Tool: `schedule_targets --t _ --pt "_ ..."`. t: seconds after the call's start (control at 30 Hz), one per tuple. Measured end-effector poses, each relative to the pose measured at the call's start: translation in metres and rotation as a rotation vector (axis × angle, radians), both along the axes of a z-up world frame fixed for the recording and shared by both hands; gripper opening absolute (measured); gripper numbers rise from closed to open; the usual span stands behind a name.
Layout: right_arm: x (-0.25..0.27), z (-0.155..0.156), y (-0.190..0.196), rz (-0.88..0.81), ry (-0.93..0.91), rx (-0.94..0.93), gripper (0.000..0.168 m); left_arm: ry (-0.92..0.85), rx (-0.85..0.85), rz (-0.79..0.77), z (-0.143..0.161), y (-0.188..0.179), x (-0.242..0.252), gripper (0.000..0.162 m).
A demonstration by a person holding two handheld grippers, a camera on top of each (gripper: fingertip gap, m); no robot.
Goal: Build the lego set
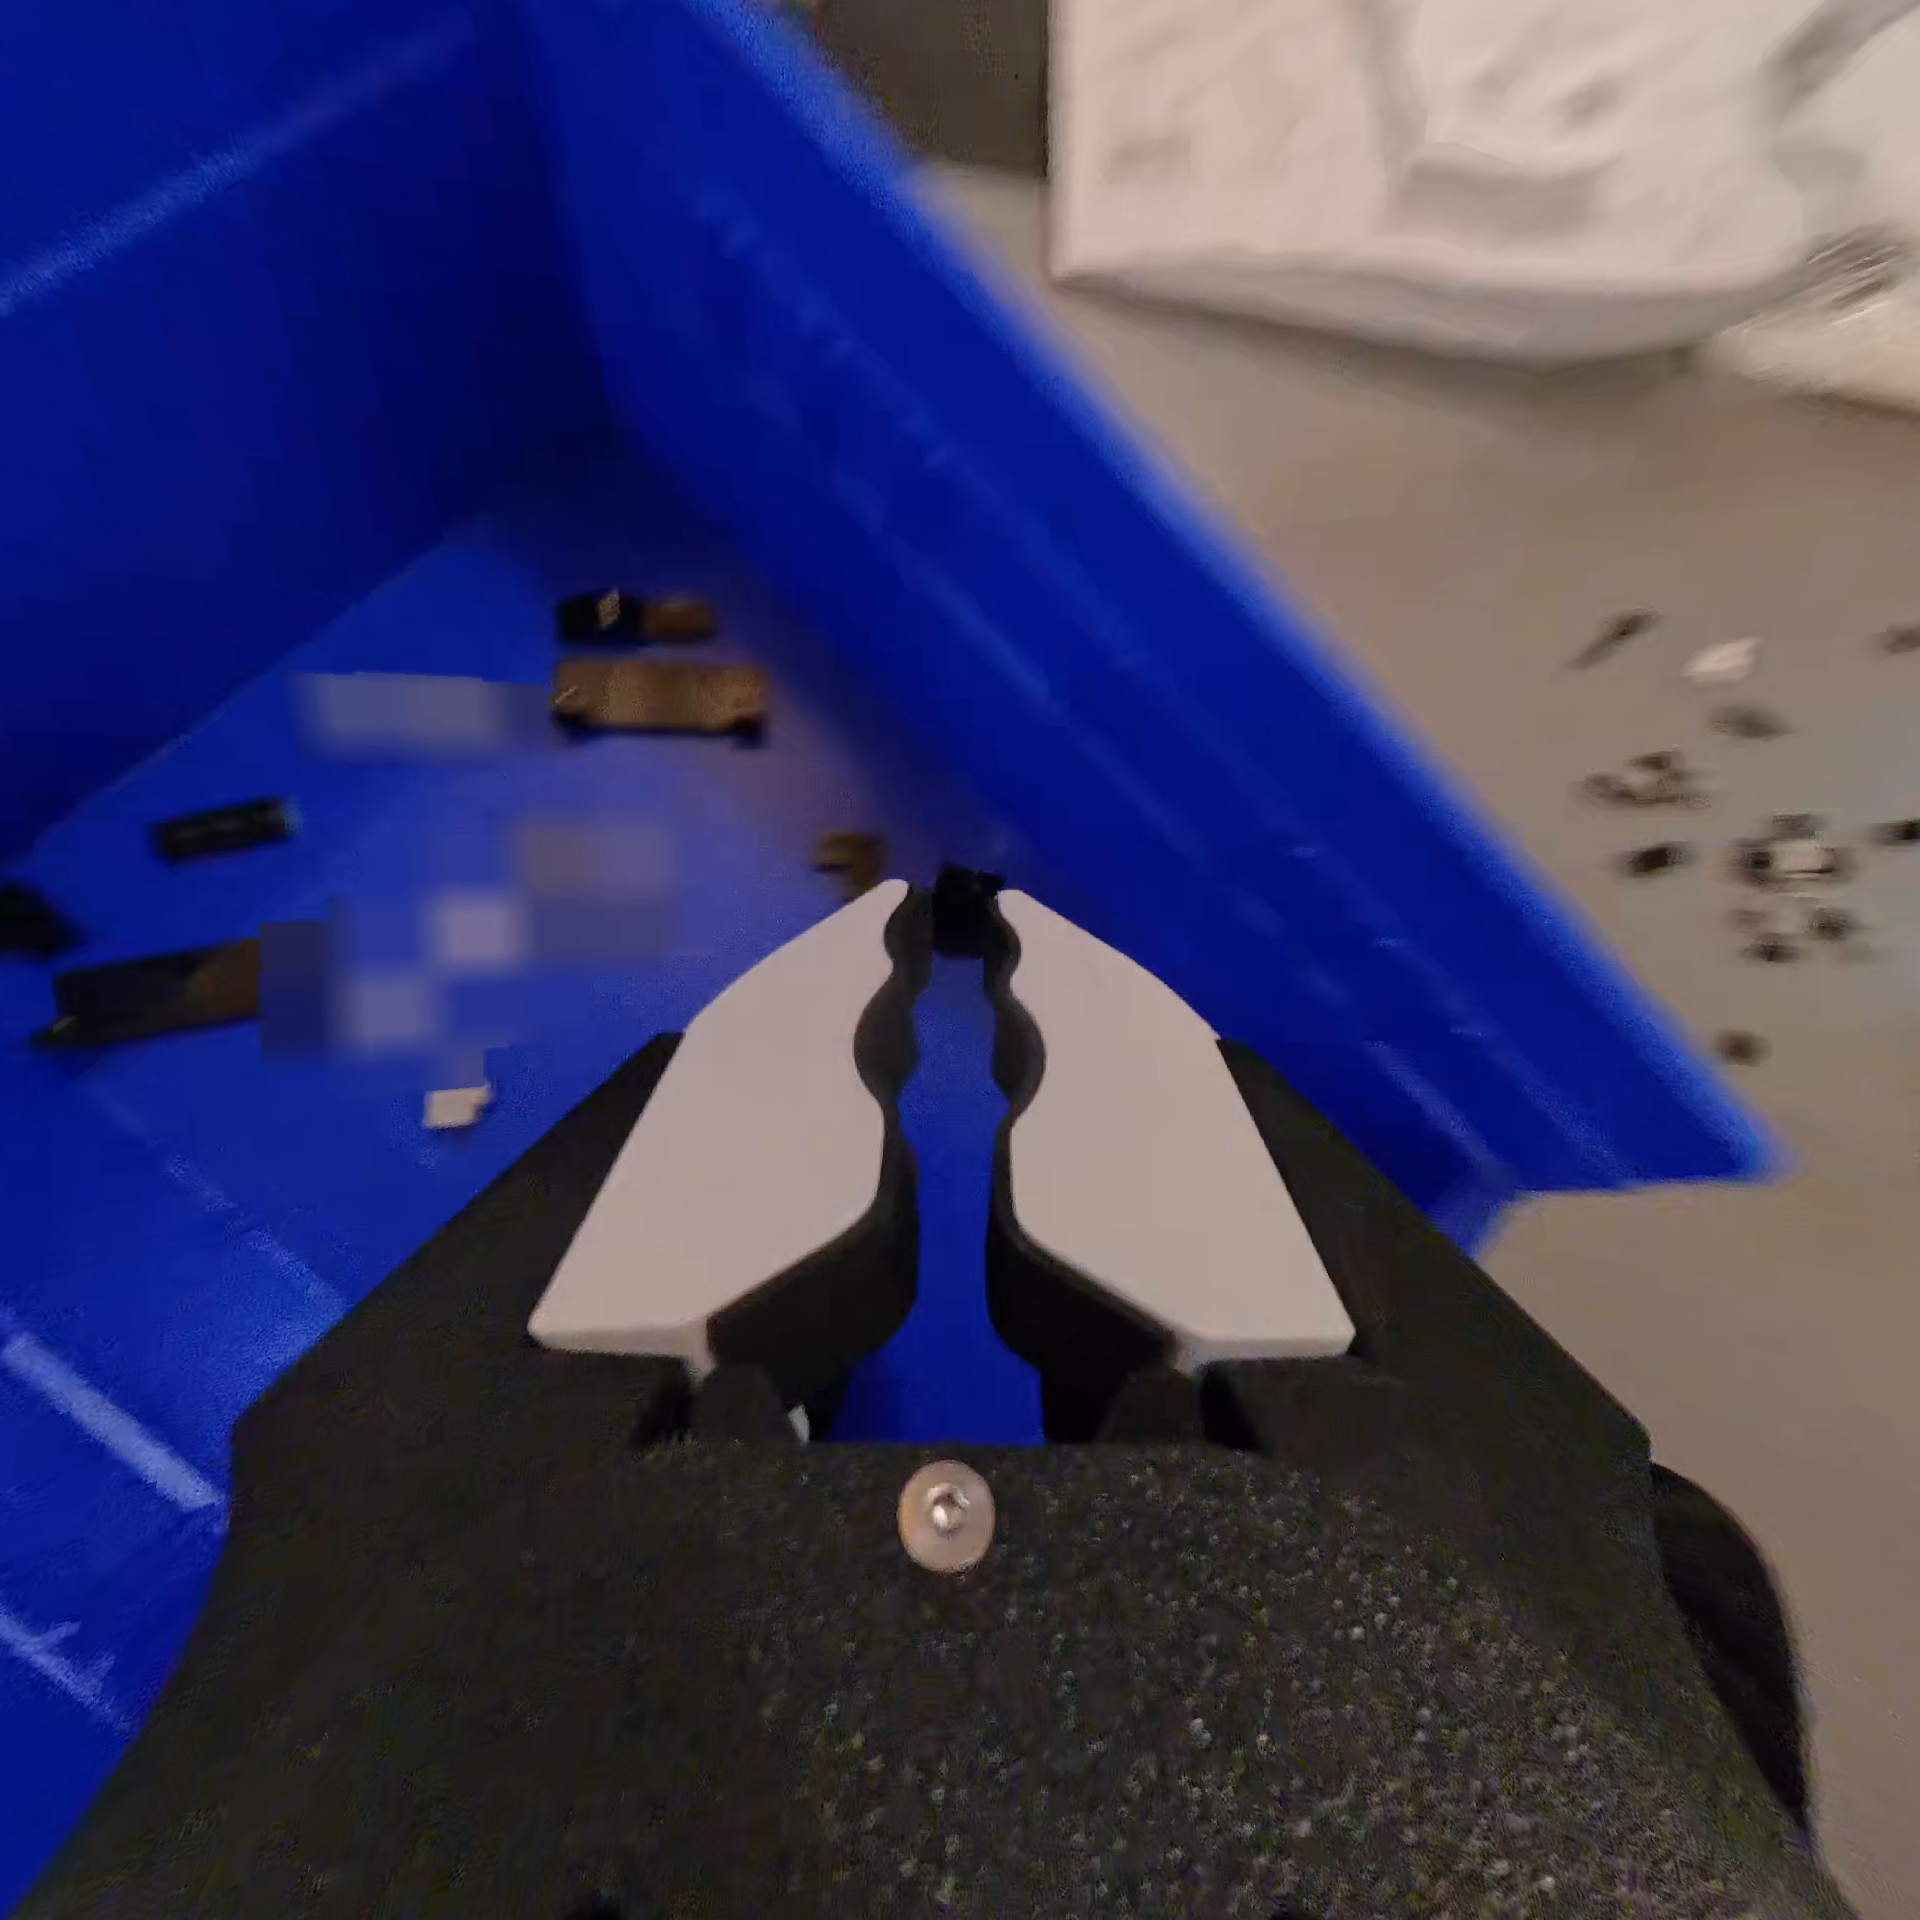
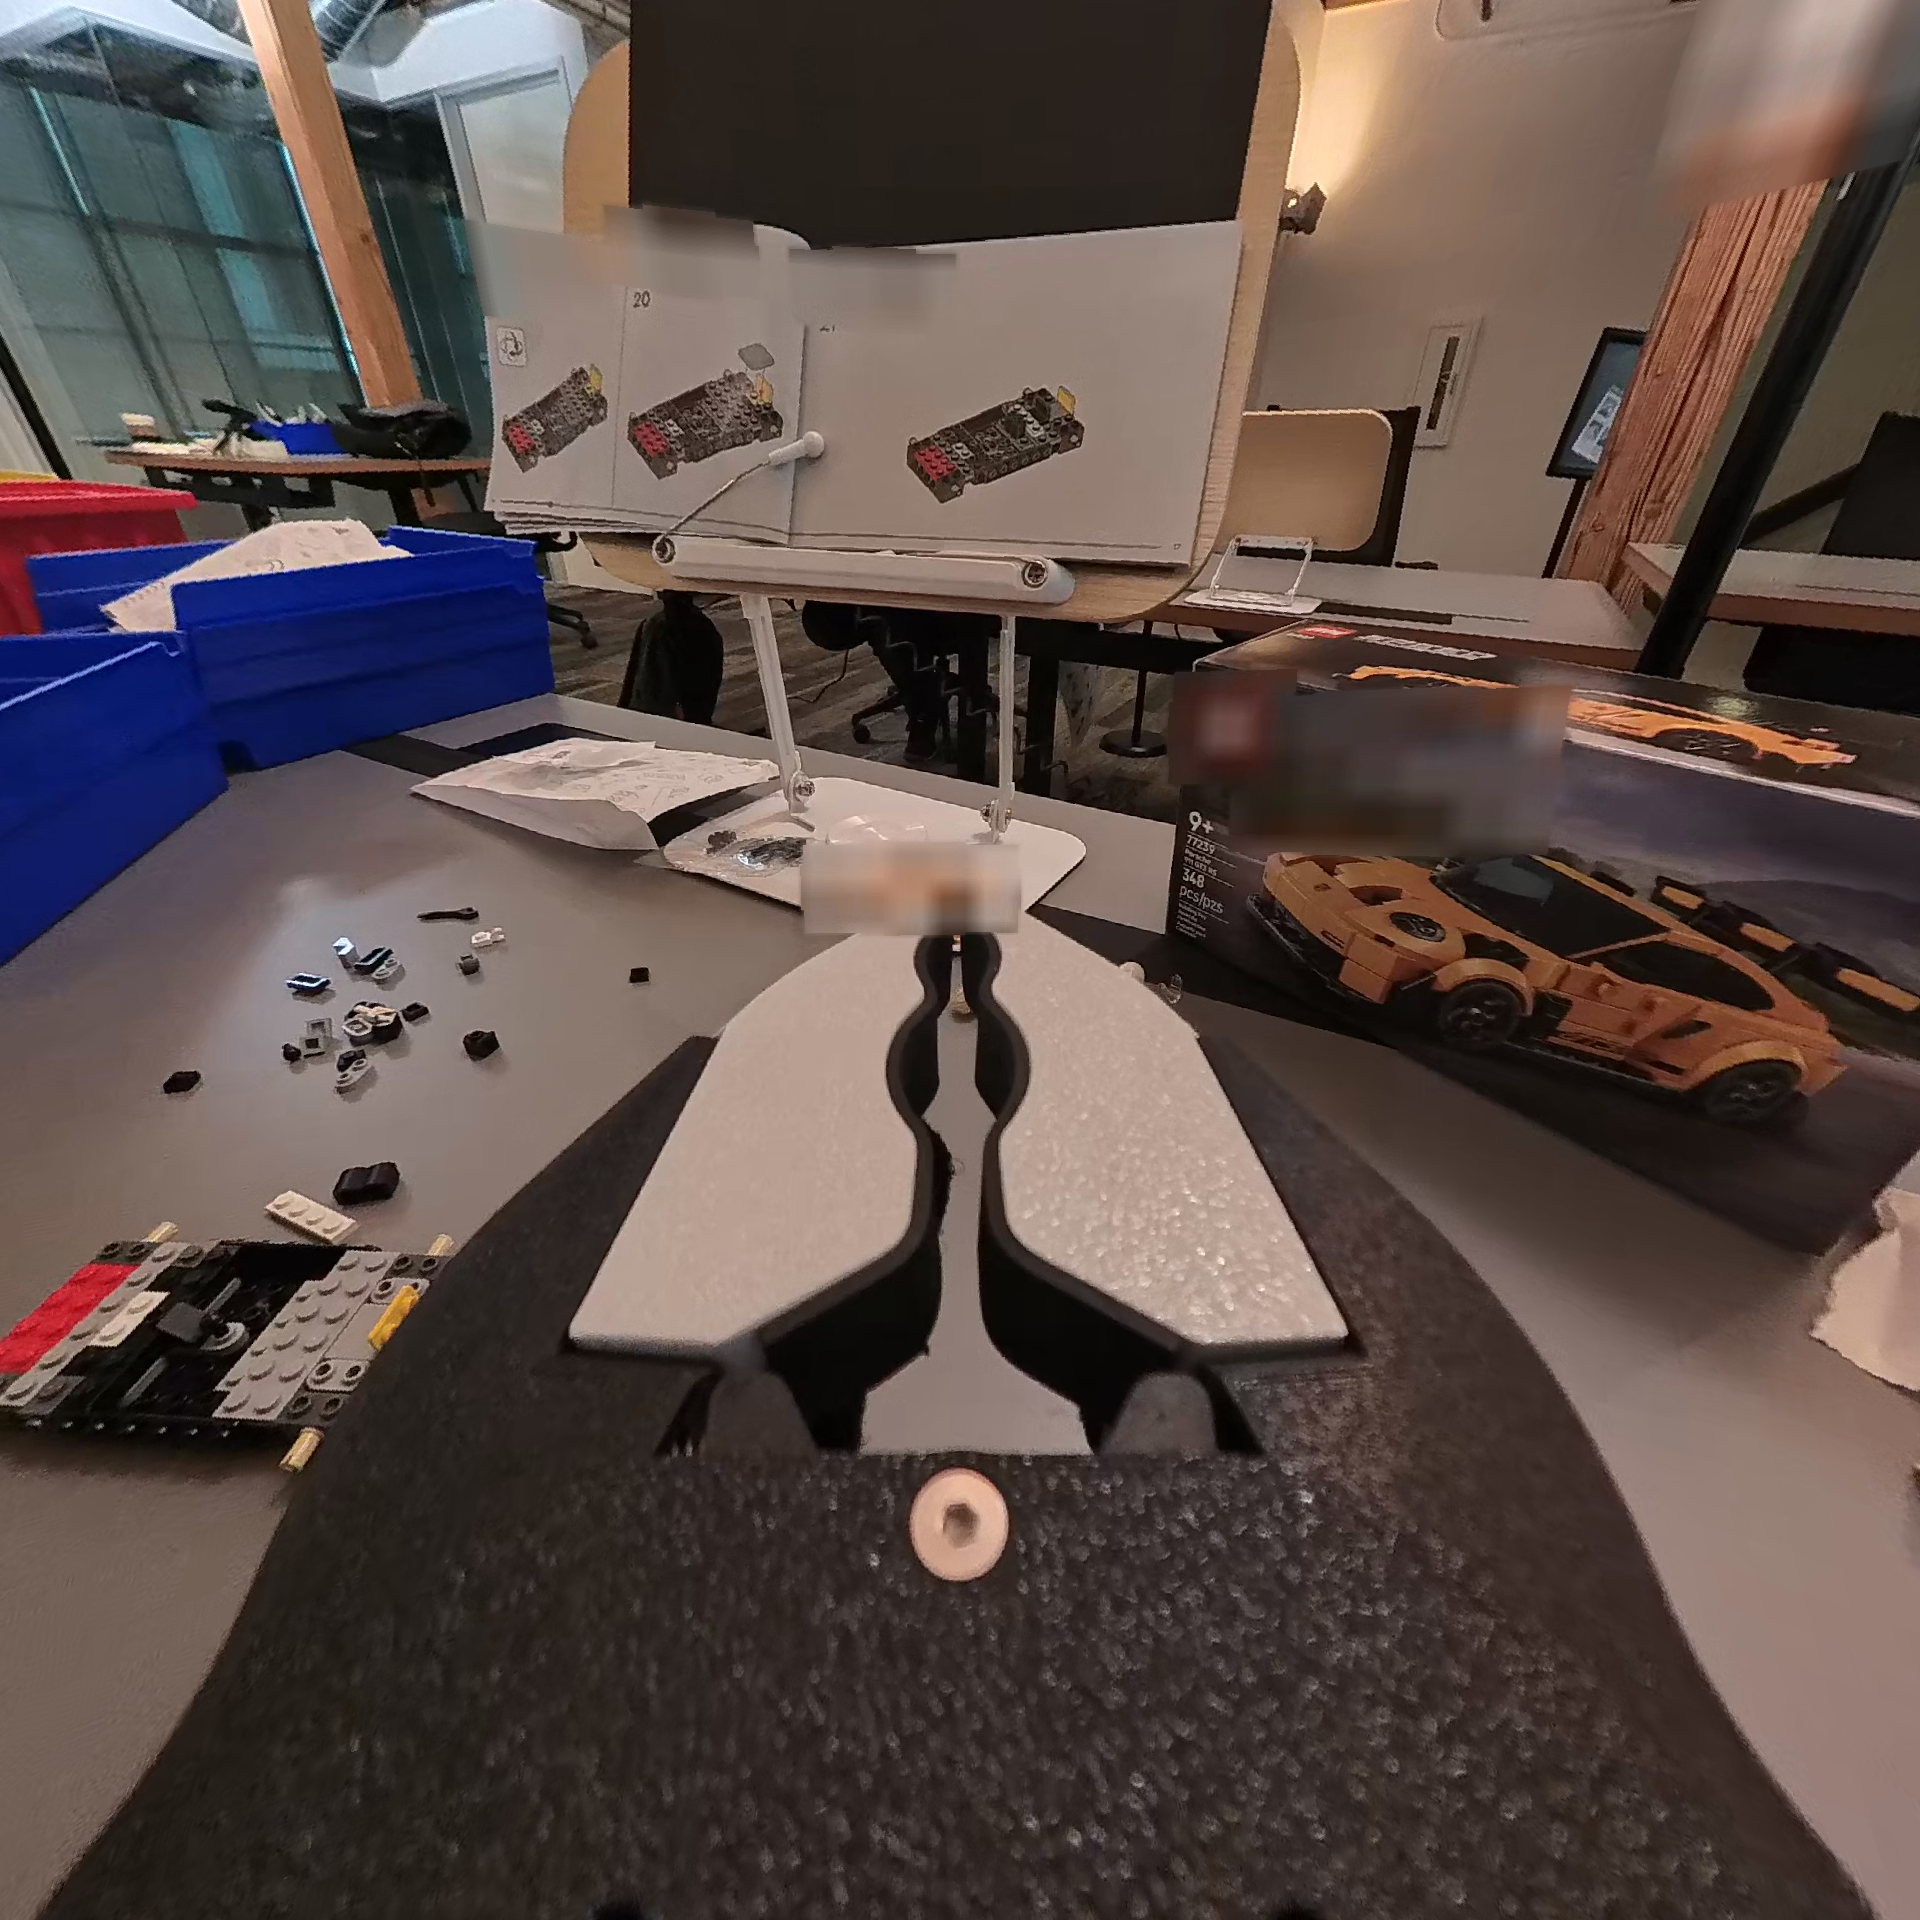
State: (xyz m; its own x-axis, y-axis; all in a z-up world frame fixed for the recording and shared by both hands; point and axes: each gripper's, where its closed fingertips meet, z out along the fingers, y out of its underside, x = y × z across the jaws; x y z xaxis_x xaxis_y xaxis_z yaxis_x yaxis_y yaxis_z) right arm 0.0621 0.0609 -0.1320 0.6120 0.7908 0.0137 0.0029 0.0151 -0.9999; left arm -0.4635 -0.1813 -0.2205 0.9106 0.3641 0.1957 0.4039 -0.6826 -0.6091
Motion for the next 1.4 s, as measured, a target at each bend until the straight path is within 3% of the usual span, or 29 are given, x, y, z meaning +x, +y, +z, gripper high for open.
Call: schedule_targets --t 0.17,0.3,0.33,0.4,0.47,0.63,0.77,0.97,1.1,1.23,1.4 --pt "-0.014 0.003 -0.017 0.082 -0.029 0.071 0.001 -0.173 0.452 -0.316 0.099 0.025 0.1 0.009" --pt "-0.06 0.005 -0.077 0.39 -0.087 0.133 0.005 -0.383 0.709 -0.66 0.147 0.034 0.214 0.009" --pt "-0.073 0.004 -0.099 0.504 -0.095 0.087 0.006 -0.413 0.764 -0.721 0.15 0.039 0.238 0.0" --pt "-0.093 0.008 -0.145 0.745 -0.04 -0.107 0.01 -0.433 0.881 -0.815 0.152 0.048 0.282 0.0" --pt "-0.107 0.017 -0.169 0.851 0.039 -0.281 0.015 -0.458 0.926 -0.874 0.143 0.058 0.319 0.0" --pt "-0.128 0.018 -0.163 0.817 0.153 -0.509 0.025 -0.537 0.995 -0.995 0.129 0.066 0.371 0.0" --pt "-0.13 0.019 -0.178 0.972 0.3 -0.762 0.029 -0.568 1.053 -1.039 0.127 0.059 0.393 0.0" --pt "-0.128 0.035 -0.195 1.144 0.468 -0.885 0.021 -0.611 1.081 -1.073 0.122 0.053 0.406 0.0" --pt "-0.124 0.035 -0.188 1.142 0.47 -0.877 0.011 -0.548 1.055 -1.084 0.115 0.055 0.407 0.0" --pt "-0.122 0.027 -0.189 1.133 0.31 -0.766 0.011 -0.48 1.003 -1.102 0.105 0.057 0.408 0.0" --pt "-0.11 -0.013 -0.178 1.046 -0.156 -0.377 0.011 -0.547 0.857 -1.088 0.092 0.063 0.404 0.012"
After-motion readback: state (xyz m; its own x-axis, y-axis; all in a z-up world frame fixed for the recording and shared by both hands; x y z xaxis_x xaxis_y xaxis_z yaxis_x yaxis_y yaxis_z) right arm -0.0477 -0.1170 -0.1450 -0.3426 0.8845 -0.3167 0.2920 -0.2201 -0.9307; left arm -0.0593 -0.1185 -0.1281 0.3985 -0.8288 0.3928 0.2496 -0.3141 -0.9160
